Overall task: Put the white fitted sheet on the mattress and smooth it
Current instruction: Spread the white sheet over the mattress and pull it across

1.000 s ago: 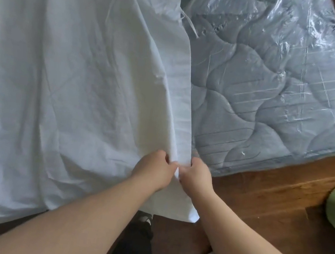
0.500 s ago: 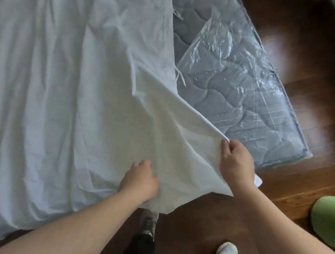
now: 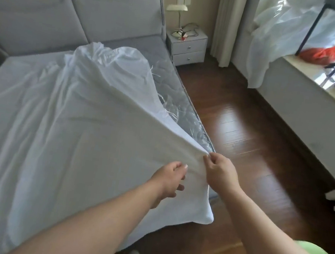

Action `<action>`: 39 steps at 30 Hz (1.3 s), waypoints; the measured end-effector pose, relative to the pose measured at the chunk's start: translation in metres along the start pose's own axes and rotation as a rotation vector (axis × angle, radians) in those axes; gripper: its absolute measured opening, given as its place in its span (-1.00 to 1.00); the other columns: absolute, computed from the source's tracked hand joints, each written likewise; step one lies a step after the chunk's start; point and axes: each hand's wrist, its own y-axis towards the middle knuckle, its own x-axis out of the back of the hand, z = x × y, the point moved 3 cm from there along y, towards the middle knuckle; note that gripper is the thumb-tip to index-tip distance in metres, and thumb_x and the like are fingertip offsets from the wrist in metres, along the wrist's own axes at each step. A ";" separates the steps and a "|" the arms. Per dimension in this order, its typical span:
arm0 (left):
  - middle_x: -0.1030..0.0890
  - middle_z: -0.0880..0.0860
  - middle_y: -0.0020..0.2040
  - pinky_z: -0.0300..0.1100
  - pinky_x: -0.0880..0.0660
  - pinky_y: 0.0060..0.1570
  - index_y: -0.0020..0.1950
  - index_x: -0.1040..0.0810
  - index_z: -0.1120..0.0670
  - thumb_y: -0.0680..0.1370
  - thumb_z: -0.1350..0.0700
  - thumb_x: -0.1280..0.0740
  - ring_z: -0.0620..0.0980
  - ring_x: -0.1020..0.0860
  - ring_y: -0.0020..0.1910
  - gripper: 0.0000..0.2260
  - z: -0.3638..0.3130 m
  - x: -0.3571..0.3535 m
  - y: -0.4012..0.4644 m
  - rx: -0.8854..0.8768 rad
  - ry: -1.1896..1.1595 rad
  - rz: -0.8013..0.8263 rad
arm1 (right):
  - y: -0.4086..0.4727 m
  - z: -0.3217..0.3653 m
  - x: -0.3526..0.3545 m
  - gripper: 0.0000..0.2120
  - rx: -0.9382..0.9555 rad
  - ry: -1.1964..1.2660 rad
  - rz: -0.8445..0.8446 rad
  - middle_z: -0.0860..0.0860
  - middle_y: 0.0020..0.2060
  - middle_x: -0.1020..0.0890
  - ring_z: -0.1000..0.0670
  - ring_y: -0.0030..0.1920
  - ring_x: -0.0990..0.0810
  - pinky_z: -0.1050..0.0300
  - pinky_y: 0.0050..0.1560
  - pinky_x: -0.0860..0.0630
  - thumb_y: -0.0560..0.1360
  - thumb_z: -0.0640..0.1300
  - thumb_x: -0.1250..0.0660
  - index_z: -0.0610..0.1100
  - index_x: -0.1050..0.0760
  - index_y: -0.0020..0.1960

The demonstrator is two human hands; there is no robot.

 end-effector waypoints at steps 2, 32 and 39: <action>-0.58 -0.01 0.20 -0.12 -0.52 -0.09 0.51 -0.37 -0.10 0.69 -0.14 -0.19 -0.02 -0.64 -0.04 -0.60 -0.013 -0.025 0.001 -0.018 0.059 0.038 | 0.002 -0.017 0.018 -0.64 -0.024 0.025 0.005 -0.05 -0.43 -0.54 -0.10 -0.34 -0.50 -0.01 -0.26 -0.42 0.63 -0.01 -0.24 -0.25 -0.49 -0.20; -0.44 0.06 -0.09 -0.04 -0.24 -0.13 -0.10 -0.43 -0.06 0.50 -0.04 -0.15 -0.01 -0.43 -0.11 -0.89 -0.125 -0.171 0.274 0.278 0.151 -0.065 | 0.320 -0.264 0.163 -0.69 -0.349 -0.345 0.293 -0.10 -0.10 -0.65 -0.16 -0.08 -0.58 0.06 -0.08 -0.49 0.66 -0.05 -0.11 -0.09 -0.56 -0.13; -0.45 0.06 -0.13 -0.09 -0.28 -0.16 -0.14 -0.44 -0.05 0.54 -0.01 -0.17 -0.02 -0.45 -0.13 -0.89 -0.175 -0.213 0.298 0.368 0.129 -0.156 | 0.363 -0.284 0.179 -0.70 -0.292 -0.701 0.816 -0.08 0.11 -0.70 -0.11 0.13 -0.66 0.10 0.09 -0.56 0.57 -0.20 -0.28 -0.18 -0.60 0.26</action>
